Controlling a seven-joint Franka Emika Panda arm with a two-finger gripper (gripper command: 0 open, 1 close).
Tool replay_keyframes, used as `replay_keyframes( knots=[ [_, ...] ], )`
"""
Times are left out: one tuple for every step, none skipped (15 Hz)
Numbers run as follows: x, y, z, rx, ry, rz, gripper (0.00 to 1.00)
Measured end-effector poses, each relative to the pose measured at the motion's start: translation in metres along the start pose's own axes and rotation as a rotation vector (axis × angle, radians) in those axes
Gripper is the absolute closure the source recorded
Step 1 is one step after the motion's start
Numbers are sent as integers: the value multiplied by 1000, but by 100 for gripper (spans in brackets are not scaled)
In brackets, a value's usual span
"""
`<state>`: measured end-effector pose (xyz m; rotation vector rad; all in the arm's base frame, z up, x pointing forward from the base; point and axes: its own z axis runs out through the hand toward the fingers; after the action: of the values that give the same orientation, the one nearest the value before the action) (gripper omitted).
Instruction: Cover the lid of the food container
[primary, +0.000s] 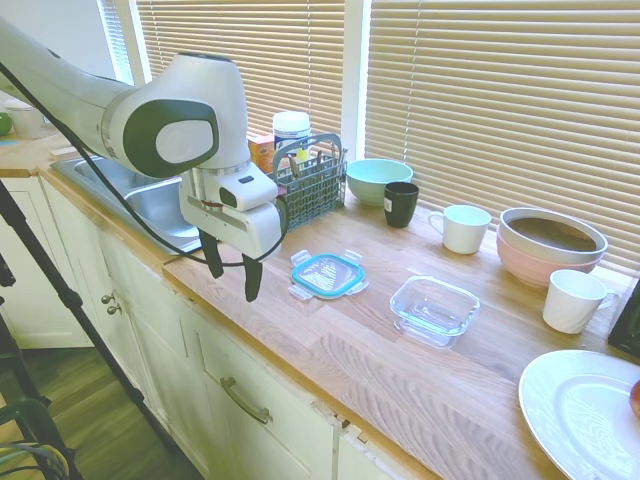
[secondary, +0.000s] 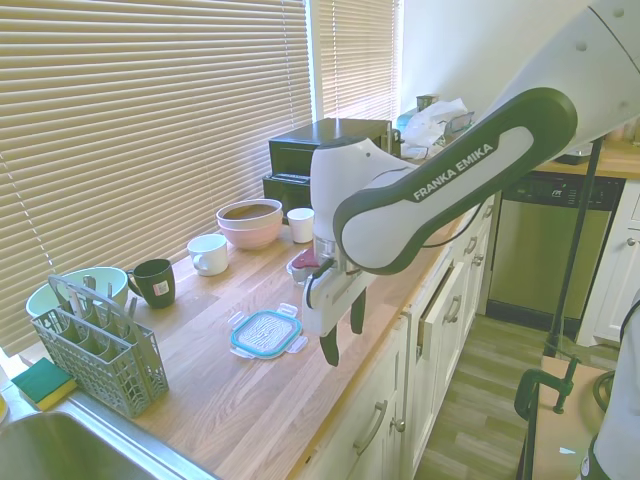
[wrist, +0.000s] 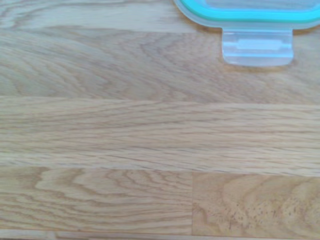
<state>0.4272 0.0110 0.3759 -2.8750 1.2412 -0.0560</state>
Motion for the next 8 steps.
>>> replay_keyframes(
  knots=[
    [0, 0, 0, -1, -1, 0, 0],
    [0, 0, 1, -1, -1, -1, 0],
    [0, -2, 0, -2, 2, 1, 0],
    [-1, -7, -2, -4, 13, 7, 0],
    [-2, -14, -6, -9, 32, 14, 0],
    [-3, -24, -10, -19, 54, 20, 0],
    [-3, -34, -12, -30, 77, 25, 0],
    [-2, -42, -12, -43, 95, 31, 0]
  ],
)
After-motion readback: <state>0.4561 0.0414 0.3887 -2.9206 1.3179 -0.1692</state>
